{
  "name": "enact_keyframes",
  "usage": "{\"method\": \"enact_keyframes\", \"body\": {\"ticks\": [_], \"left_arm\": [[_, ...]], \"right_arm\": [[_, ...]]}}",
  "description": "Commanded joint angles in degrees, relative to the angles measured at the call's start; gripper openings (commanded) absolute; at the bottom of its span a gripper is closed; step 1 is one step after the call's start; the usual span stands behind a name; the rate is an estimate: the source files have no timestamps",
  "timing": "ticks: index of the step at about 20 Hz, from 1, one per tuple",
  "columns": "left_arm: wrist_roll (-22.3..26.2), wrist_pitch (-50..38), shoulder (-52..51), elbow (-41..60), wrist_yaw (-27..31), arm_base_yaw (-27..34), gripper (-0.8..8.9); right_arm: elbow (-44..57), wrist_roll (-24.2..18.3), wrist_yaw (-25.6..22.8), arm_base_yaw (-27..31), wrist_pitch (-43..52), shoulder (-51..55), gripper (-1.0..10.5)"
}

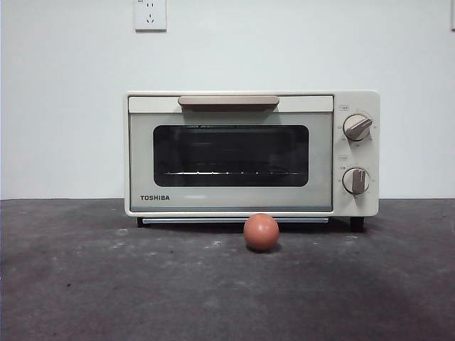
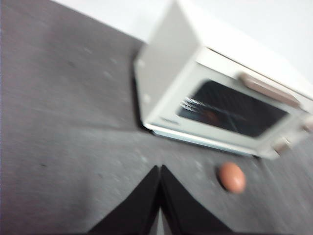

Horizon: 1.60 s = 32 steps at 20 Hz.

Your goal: Eggoven

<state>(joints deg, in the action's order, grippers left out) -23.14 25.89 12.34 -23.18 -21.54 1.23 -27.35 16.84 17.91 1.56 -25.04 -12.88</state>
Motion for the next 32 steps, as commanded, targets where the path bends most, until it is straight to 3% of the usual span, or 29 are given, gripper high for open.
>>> {"method": "enact_keyframes", "body": {"ticks": [1,5,11,17,19,21,23,32], "left_arm": [[6.34,4.04,4.24,-5.53,-4.76,0.02,0.07],[12.24,10.82,9.86,-12.00,-10.88,-0.02,0.07],[16.06,17.35,14.62,-18.10,-16.28,-1.01,0.07],[16.55,18.51,15.30,-18.95,-16.41,-1.70,0.07],[16.55,18.51,15.30,-18.95,-16.41,-1.70,0.07],[16.55,18.51,15.30,-18.95,-16.41,-1.70,0.07],[16.52,18.56,15.30,-18.95,-16.41,-1.70,0.07],[16.48,18.69,15.30,-18.95,-16.41,-1.70,0.07]], "right_arm": [[-5.57,-3.93,5.53,-0.20,-5.20,-4.90,0.0],[-11.96,-9.86,15.02,-1.29,-13.20,-11.30,0.0],[-17.22,-16.44,25.40,-4.72,-22.51,-17.05,0.0],[-17.40,-16.41,25.42,-7.93,-23.34,-17.79,0.2],[-17.40,-16.06,24.98,-8.07,-23.17,-17.79,1.1],[-17.40,-15.32,23.74,-8.07,-22.97,-17.79,3.0],[-17.40,-13.44,22.43,-8.09,-22.86,-17.88,3.8],[-17.40,-9.66,22.12,-8.70,-19.19,-22.14,3.8]]}}
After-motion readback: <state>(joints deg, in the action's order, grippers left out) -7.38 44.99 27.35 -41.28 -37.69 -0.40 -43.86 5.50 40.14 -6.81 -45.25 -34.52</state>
